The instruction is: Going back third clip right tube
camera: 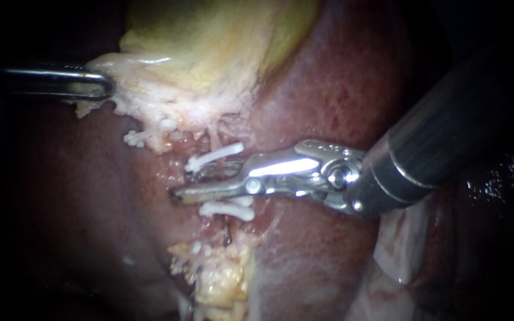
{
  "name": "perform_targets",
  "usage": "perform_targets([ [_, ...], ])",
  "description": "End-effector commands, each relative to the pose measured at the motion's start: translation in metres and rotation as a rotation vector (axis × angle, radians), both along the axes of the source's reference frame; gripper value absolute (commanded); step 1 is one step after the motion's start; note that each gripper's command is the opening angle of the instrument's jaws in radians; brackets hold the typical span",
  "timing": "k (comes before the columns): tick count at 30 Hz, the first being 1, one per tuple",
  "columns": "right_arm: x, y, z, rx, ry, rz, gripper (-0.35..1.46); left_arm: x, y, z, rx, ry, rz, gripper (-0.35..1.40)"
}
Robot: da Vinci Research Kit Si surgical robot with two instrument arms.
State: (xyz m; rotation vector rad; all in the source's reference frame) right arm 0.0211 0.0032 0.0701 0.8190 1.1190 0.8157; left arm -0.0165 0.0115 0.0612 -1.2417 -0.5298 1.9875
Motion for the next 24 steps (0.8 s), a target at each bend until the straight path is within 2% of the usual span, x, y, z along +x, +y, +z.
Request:
perform_targets([
  [1, -0.0002, 0.0002, 0.0003, -0.002, -0.006, 0.011, 0.45, 0.0000, 0.0000, 0.0000, 0.000, 0.000, 0.000, -0.35],
  [6, -0.0014, 0.0008, 0.0011, -0.038, -0.004, 0.008, 0.45, 0.0000, 0.0000, 0.0000, 0.000, 0.000, 0.000, -0.35],
  [9, -0.0026, 0.0004, 0.0008, -0.143, 0.011, -0.018, 0.46, 0.0001, 0.0000, -0.0001, 0.000, 0.000, 0.000, -0.35],
  [15, -0.0061, -0.0010, -0.0010, -0.334, -0.001, -0.012, 0.50, 0.0001, 0.0000, -0.0001, 0.000, 0.000, 0.000, -0.35],
  [18, -0.0080, -0.0015, -0.0020, -0.399, 0.003, -0.024, 0.50, 0.0001, 0.0000, -0.0001, 0.000, 0.000, 0.000, -0.35],
  [21, -0.0096, -0.0014, -0.0030, -0.460, 0.025, -0.052, 0.50, 0.0001, 0.0000, -0.0001, 0.000, 0.000, 0.000, -0.35],
  [24, -0.0112, -0.0006, -0.0043, -0.524, 0.042, -0.077, 0.50, 0.0001, 0.0000, 0.0000, 0.000, 0.000, 0.000, -0.35],
])
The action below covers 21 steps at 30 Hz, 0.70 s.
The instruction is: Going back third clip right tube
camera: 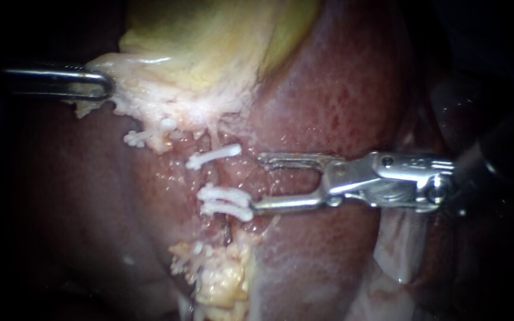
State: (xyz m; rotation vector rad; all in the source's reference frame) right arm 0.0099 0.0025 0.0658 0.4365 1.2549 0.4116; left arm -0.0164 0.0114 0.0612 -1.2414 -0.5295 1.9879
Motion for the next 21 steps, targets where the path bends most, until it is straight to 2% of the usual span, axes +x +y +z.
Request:
perform_targets([
  [1, -0.0005, 0.0003, -0.0004, -0.015, 0.004, -0.006, 0.50, 0.0000, 0.0000, 0.0000, 0.000, 0.000, 0.000, -0.35],
  [6, -0.0033, 0.0017, -0.0030, -0.082, 0.001, -0.050, 0.50, 0.0000, 0.0000, 0.0000, 0.000, 0.000, 0.000, -0.35],
  [12, -0.0054, 0.0027, -0.0058, -0.136, -0.083, -0.154, 0.50, 0.0000, 0.0000, 0.0000, 0.000, 0.000, 0.000, -0.35],
  [19, -0.0061, 0.0027, -0.0071, -0.140, -0.078, -0.171, 0.50, -0.0006, -0.0004, 0.0009, -0.005, 0.003, -0.004, -0.35],
  [21, -0.0061, 0.0027, -0.0071, -0.131, -0.063, -0.191, 0.50, -0.0011, -0.0008, 0.0015, -0.005, -0.001, 0.002, -0.35],
])
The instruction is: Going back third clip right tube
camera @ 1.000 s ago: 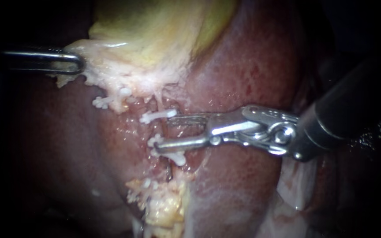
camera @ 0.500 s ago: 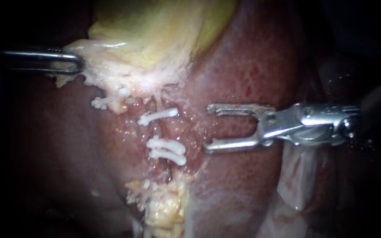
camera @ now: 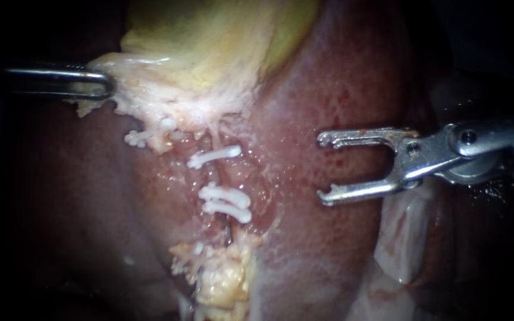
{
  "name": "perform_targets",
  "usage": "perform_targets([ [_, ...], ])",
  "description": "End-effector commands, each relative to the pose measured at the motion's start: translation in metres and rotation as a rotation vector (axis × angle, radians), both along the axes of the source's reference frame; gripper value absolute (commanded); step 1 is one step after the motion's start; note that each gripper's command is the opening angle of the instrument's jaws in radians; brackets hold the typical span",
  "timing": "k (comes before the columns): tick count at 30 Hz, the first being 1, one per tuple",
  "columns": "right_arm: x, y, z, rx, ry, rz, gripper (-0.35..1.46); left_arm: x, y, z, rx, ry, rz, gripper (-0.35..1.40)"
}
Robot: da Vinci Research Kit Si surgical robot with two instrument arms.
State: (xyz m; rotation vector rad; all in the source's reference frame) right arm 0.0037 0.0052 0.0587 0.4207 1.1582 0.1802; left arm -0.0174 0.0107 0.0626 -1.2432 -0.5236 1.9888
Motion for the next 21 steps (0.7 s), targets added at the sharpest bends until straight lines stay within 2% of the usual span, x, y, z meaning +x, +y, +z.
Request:
perform_targets([
  [1, 0.0000, 0.0000, 0.0001, 0.003, 0.004, -0.005, 0.50, -0.0005, -0.0003, 0.0005, -0.001, -0.005, 0.008, -0.35],
  [9, 0.0000, -0.0002, 0.0001, 0.002, 0.005, -0.007, 0.50, -0.0029, -0.0017, 0.0034, 0.008, -0.008, 0.030, -0.35],
  [21, 0.0001, -0.0003, 0.0000, 0.002, 0.005, -0.008, 0.50, -0.0029, -0.0017, 0.0033, 0.014, -0.010, 0.030, -0.35],
])
